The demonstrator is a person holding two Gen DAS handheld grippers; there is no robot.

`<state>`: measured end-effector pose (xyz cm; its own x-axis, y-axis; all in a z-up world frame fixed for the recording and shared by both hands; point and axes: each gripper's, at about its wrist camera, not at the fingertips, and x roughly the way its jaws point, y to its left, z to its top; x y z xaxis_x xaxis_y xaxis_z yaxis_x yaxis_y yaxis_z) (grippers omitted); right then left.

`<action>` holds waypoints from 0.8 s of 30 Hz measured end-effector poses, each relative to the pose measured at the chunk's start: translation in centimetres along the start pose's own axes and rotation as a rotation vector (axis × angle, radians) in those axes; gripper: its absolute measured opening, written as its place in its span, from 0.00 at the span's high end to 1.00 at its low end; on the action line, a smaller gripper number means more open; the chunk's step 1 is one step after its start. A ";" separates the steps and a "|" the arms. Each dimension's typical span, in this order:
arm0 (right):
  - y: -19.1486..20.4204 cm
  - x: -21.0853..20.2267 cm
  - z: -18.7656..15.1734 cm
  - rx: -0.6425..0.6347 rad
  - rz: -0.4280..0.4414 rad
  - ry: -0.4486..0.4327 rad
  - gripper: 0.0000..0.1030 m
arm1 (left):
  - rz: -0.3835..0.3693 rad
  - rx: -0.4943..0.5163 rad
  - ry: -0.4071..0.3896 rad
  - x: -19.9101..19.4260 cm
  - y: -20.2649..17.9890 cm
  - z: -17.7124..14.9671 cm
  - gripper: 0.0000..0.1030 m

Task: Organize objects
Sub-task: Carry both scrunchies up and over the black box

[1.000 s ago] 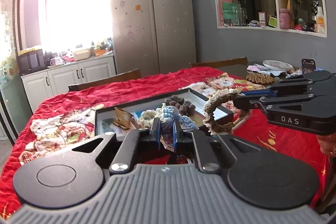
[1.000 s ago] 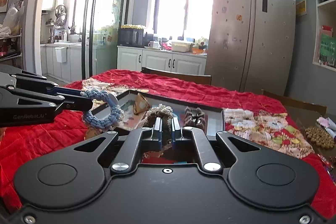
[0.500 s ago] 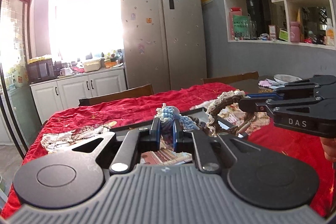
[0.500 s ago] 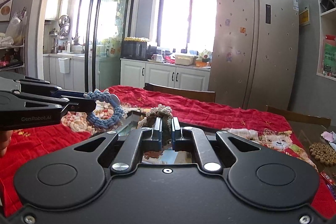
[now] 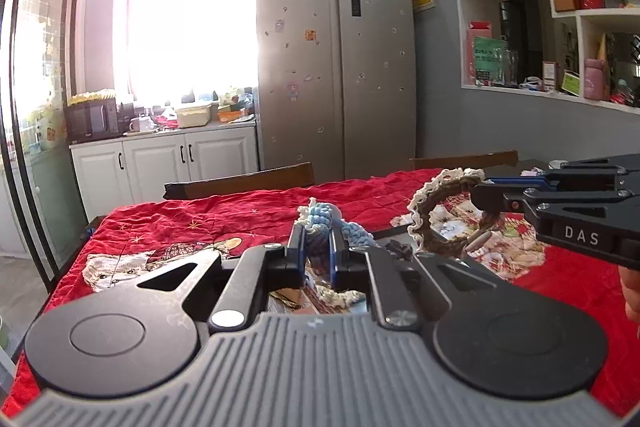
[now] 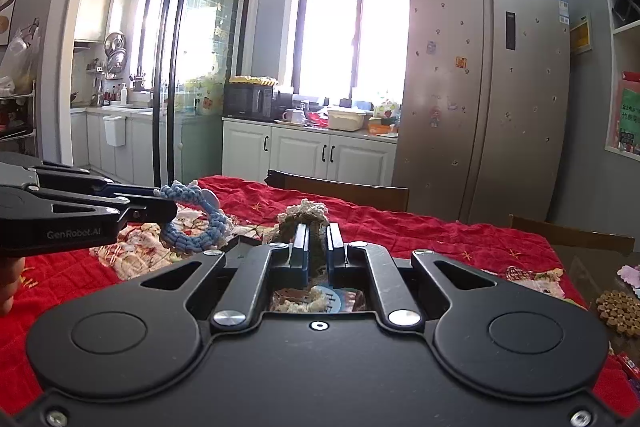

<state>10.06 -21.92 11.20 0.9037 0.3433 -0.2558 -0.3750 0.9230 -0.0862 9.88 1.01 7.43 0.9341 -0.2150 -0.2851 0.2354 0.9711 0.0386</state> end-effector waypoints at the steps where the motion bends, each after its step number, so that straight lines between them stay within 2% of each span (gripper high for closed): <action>1: 0.0 0.6 0.2 0.001 -0.001 0.001 0.92 | 0.003 -0.005 0.000 0.4 0.2 0.1 0.87; 16: -1.0 9.1 1.1 0.040 -0.034 0.054 0.92 | 0.019 -0.048 0.034 5.5 1.8 -0.5 0.87; 24: -2.2 13.5 0.0 0.088 -0.063 0.097 0.92 | 0.019 -0.098 0.058 8.6 2.6 -1.5 0.87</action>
<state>23.12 -19.33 7.93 0.8992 0.2698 -0.3444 -0.2948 0.9553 -0.0213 18.11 1.82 3.64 0.9205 -0.1925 -0.3401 0.1875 0.9811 -0.0479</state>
